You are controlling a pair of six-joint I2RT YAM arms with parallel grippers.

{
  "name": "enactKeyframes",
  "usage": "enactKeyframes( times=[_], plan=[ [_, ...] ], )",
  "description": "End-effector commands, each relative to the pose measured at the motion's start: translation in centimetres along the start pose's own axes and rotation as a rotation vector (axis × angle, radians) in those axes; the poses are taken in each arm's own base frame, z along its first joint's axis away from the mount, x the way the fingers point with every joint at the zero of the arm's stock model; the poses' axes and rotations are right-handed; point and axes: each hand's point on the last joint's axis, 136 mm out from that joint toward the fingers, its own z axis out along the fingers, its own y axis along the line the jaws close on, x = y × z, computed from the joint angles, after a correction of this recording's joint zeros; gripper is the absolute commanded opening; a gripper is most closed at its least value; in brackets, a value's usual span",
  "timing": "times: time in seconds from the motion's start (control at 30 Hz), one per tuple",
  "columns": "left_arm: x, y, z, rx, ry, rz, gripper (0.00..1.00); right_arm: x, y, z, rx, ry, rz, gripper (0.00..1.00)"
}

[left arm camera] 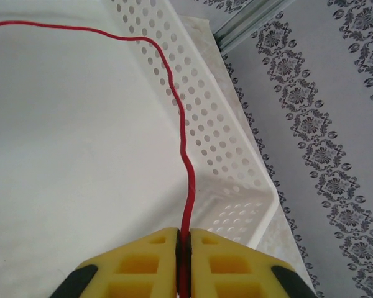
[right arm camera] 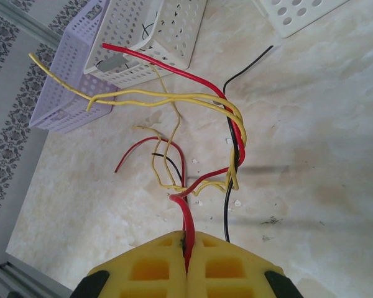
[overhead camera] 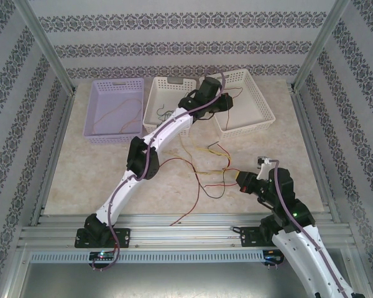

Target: Untangle the cables

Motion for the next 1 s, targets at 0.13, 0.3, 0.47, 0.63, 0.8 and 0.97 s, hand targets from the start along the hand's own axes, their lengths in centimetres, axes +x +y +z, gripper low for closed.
enactKeyframes(
  times=[0.13,0.3,0.47,0.63,0.8,0.97],
  plan=[
    [-0.9,-2.9,-1.2,0.060,-0.023,0.032,0.38,-0.6,1.0,-0.6,-0.021,-0.023,-0.004,0.00],
    [-2.6,-4.7,-3.7,0.068,-0.045,0.084,0.60,-0.9,0.8,-0.8,0.000,-0.032,-0.006,0.00],
    [-4.2,-7.3,-9.9,0.028,-0.038,0.199,0.74,-1.1,0.3,-0.3,0.030,-0.026,0.001,0.00],
    [-2.7,-7.3,-16.6,-0.052,0.015,0.263,0.75,-1.7,1.0,0.4,0.011,-0.023,0.018,0.00],
    [0.3,-6.2,-23.1,-0.018,-0.067,0.216,0.79,-2.8,2.0,0.7,-0.014,-0.032,0.026,0.00],
    [7.0,-3.3,-26.4,-0.017,-0.018,0.146,0.79,-3.7,2.7,0.8,-0.027,-0.047,0.037,0.00]
  ],
)
